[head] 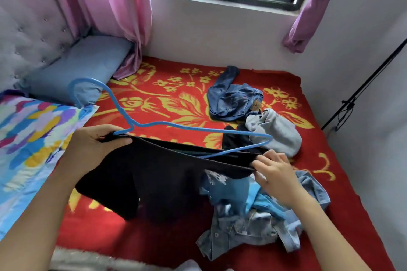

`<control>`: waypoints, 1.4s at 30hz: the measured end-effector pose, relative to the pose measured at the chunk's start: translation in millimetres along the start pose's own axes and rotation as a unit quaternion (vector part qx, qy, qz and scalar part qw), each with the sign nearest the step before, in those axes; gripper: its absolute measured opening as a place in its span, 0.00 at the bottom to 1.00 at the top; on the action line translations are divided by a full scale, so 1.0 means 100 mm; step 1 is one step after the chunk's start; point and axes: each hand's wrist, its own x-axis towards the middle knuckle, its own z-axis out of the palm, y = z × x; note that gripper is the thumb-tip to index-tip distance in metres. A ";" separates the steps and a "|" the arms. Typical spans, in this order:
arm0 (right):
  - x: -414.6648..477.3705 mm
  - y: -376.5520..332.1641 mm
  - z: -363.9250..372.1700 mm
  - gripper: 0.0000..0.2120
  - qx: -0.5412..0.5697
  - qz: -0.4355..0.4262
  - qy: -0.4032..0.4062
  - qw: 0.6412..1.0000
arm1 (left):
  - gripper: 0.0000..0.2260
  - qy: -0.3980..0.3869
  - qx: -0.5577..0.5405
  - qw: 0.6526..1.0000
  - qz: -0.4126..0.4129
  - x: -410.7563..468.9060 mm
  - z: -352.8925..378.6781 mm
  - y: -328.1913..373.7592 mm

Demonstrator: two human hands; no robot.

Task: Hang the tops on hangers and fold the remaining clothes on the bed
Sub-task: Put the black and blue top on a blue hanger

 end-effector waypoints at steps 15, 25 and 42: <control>0.17 -0.11 -0.60 0.10 0.135 0.043 0.056 0.988 | 0.26 -0.105 0.183 0.943 0.258 0.09 0.22 -0.62; 0.76 -0.95 -0.53 0.15 0.368 0.014 0.106 0.924 | 0.15 -0.047 0.208 0.956 0.202 0.07 0.82 -0.04; 1.19 -0.47 -0.83 0.18 0.128 0.059 -0.099 0.985 | 0.08 -0.023 0.131 0.959 0.249 0.48 0.34 0.41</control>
